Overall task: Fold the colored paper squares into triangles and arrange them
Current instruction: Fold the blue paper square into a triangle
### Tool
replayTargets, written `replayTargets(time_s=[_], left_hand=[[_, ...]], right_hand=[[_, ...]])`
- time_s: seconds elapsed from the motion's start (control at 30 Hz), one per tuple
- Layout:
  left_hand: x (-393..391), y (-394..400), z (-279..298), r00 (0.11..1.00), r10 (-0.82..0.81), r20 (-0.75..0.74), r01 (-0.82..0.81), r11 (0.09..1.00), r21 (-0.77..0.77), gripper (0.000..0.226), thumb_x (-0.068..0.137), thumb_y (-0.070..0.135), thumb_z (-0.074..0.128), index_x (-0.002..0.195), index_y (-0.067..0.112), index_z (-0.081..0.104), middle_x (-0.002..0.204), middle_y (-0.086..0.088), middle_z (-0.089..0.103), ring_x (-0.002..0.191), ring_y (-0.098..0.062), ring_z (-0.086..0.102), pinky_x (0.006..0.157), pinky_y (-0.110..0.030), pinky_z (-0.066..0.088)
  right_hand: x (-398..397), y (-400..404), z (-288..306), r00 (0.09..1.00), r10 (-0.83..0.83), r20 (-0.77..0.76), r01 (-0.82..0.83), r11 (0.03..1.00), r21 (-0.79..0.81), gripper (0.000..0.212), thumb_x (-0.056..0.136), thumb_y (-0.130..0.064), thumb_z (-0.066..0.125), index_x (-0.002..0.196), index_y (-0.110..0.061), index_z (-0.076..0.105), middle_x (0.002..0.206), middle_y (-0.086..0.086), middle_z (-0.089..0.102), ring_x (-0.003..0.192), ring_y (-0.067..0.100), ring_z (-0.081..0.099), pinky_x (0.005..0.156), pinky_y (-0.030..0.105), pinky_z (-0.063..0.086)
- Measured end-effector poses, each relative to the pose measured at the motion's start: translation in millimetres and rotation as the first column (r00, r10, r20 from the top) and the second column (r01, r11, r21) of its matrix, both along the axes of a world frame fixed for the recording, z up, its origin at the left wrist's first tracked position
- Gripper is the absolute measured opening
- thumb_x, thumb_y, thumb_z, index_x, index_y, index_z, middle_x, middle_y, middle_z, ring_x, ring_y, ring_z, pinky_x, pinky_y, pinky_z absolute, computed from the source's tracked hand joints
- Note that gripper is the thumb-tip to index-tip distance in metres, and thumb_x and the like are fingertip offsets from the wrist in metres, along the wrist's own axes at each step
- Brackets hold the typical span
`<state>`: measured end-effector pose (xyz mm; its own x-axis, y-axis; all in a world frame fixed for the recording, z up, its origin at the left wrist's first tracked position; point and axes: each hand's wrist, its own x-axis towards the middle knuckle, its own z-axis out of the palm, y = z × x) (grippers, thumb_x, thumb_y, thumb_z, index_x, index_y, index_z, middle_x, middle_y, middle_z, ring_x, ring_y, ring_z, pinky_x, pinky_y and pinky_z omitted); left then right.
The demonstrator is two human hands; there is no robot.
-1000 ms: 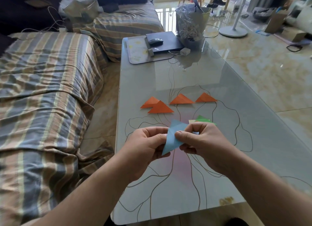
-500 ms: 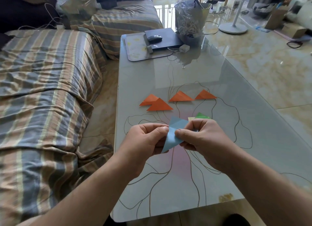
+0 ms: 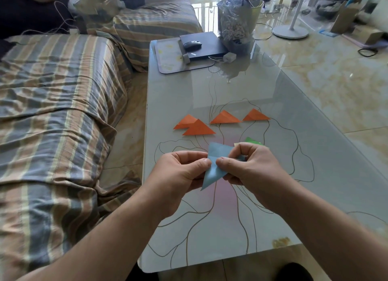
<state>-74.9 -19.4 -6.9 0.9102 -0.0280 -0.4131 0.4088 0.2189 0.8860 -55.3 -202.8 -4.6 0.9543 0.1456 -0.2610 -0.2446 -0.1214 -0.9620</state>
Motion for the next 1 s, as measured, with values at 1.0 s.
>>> replayTargets(time_s=[1.0], left_hand=[[0,-10,-3,0.984,0.125,0.125,-0.124,0.992,-0.016,0.015,0.089,-0.001,0.071,0.103,0.002,0.072,0.098,-0.017,0.079,0.092,-0.031,0.078,0.077,-0.032,0.063]], right_hand=[[-5,9,-10,0.974,-0.225,-0.038,0.227,0.939,0.259,0.053,0.086,-0.005,0.081,0.124,-0.031,0.054,0.093,0.019,0.073,0.082,0.024,0.072,0.079,0.039,0.058]])
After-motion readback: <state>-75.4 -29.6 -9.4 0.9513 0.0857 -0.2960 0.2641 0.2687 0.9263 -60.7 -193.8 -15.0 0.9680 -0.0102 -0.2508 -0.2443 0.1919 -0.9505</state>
